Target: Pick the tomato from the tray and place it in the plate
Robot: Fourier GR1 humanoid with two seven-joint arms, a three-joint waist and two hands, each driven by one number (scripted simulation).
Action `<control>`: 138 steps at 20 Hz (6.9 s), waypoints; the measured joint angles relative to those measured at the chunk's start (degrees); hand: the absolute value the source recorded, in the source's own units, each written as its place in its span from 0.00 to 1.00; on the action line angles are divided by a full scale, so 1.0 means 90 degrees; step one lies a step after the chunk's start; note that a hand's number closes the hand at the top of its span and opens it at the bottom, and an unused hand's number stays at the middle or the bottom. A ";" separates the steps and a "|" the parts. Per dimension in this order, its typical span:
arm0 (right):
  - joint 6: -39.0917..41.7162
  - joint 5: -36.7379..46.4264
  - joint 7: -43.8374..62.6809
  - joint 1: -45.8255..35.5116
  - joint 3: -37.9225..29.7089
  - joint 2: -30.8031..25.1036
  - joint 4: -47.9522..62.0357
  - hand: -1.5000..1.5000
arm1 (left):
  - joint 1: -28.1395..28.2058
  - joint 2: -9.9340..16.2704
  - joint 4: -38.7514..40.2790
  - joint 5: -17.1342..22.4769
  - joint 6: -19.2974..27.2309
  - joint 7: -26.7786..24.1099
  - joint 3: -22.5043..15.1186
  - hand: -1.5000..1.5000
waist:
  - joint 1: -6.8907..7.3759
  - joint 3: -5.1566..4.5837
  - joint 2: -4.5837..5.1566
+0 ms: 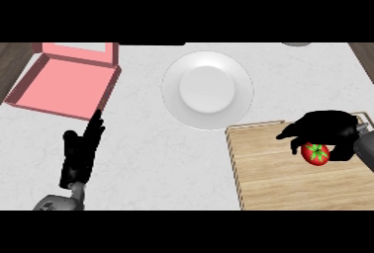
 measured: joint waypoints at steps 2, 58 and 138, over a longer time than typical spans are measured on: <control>-0.0156 0.0026 -0.0134 0.0024 -0.0077 0.0018 0.0026 1.00 | -0.0030 0.0025 0.0018 0.0020 -0.0076 -0.0017 0.0083 0.50 | -0.0001 -0.0001 -0.0004; -0.4881 -0.1006 1.0282 -0.3552 -0.2994 0.5123 0.4061 1.00 | -0.0078 -0.0205 -0.0065 -0.0284 -0.0398 0.0040 0.0239 0.50 | 0.0217 0.0027 0.0118; -0.5537 -0.4713 0.4088 -0.0392 -0.5316 0.4203 0.2693 0.00 | 0.0300 -0.0831 -0.0401 -0.0970 -0.0991 0.0157 0.1040 0.50 | -0.0023 0.0026 0.0023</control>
